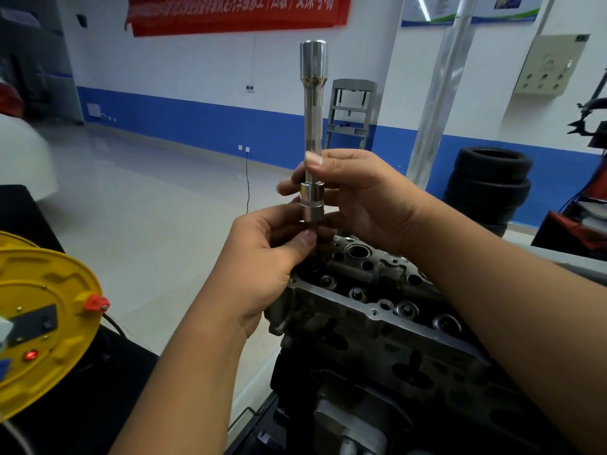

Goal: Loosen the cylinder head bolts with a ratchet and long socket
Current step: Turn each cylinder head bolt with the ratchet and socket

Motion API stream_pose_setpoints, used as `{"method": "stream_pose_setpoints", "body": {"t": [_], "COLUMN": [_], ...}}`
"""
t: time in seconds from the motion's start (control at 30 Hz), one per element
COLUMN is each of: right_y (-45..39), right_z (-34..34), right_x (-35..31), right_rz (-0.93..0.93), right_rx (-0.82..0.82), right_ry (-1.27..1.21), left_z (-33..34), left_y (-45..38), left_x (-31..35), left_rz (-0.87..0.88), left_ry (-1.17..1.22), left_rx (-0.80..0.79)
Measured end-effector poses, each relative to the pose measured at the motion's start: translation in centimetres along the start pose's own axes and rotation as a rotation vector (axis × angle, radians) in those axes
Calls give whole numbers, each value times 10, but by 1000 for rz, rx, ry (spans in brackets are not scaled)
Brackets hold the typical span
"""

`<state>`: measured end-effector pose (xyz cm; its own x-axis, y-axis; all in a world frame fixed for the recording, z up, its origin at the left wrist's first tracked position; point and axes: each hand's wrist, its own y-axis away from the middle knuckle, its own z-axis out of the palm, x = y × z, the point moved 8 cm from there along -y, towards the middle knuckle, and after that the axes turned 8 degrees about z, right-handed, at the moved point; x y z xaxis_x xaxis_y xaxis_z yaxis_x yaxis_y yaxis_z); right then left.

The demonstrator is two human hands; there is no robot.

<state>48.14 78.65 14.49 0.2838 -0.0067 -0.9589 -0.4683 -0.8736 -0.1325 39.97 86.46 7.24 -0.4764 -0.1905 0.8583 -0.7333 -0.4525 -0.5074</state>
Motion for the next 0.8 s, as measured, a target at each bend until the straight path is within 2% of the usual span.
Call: {"method": "stream_pose_setpoints", "body": {"t": [0.17,0.33,0.53,0.7,0.8], "right_y": [0,0,-1,0,0], "right_z": [1,-1,1,-2,-2], "right_x": [0,0,0,0,0], "right_rz": [-4,3,-2,-2,-6], "right_rx": [-15,-3,-14,6,-1], "right_ry": [0,-11,5,4,-3], "left_z": [-6,2,-7,4,1], "left_y": [0,0,4,2,2], "left_x": [5,5,10,11,10], "left_rz": [54,41,96,53,54], "left_ry": [-100,-102,-172,-159,-160], "left_rx": [133,6,201,30,83]}}
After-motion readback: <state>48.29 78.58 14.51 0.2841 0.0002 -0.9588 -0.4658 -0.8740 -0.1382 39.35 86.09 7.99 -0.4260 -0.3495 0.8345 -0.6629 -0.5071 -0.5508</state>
